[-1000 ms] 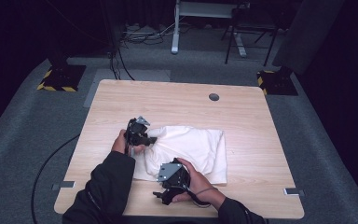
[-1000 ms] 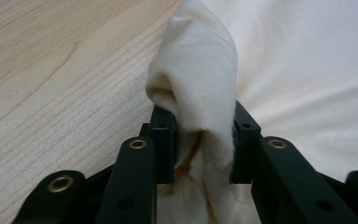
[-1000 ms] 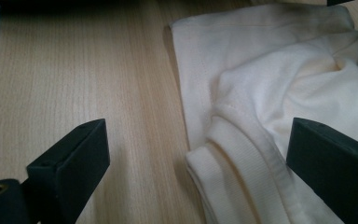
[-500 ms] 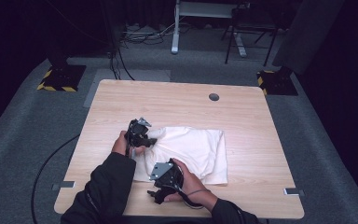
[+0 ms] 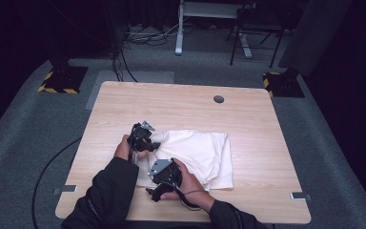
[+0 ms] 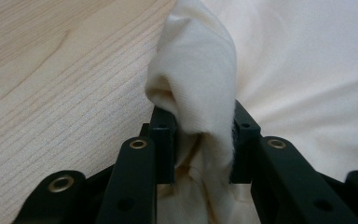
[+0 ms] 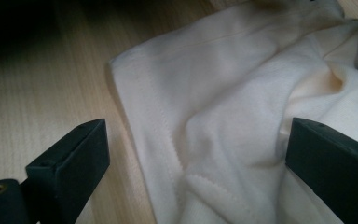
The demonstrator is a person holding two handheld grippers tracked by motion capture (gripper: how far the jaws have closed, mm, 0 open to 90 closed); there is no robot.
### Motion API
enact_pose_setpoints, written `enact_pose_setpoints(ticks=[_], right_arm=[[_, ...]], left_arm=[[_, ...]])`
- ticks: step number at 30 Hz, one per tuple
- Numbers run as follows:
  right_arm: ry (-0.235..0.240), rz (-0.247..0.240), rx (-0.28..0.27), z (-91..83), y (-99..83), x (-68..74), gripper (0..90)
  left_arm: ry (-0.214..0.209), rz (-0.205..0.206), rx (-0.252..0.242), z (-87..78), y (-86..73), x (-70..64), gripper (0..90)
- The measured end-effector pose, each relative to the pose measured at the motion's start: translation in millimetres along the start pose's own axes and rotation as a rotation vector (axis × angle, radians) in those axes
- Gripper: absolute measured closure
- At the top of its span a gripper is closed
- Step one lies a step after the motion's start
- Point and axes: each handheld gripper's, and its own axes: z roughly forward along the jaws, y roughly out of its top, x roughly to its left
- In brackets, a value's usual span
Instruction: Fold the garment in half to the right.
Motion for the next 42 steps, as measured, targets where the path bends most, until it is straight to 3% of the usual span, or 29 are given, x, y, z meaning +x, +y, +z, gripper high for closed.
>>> enact_pose_setpoints(ticks=[5,10,21,27,42], right_arm=[[0.012,0.077,0.008,5.6,3.9,-7.9,9.0],[-0.005,0.095,0.014,5.7,6.8,-11.4,16.1],[-0.074,0.144,-0.026,1.0,4.6,-23.7,58.1],[-0.087,0.132,-0.029,0.5,5.2,-24.8,71.0],[-0.071,0.13,-0.046,-1.2,5.8,-24.1,76.7]], left_arm=[[-0.004,0.0,-0.003,-0.3,-1.0,-0.3,69.4],[-0.009,-0.006,-0.006,-0.5,-1.8,0.0,69.5],[-0.011,-0.013,-0.007,-0.9,-2.3,0.3,69.8],[-0.007,-0.019,-0.011,-1.4,-3.3,0.1,70.7],[0.011,-0.02,-0.019,-2.1,-4.5,-2.9,72.5]])
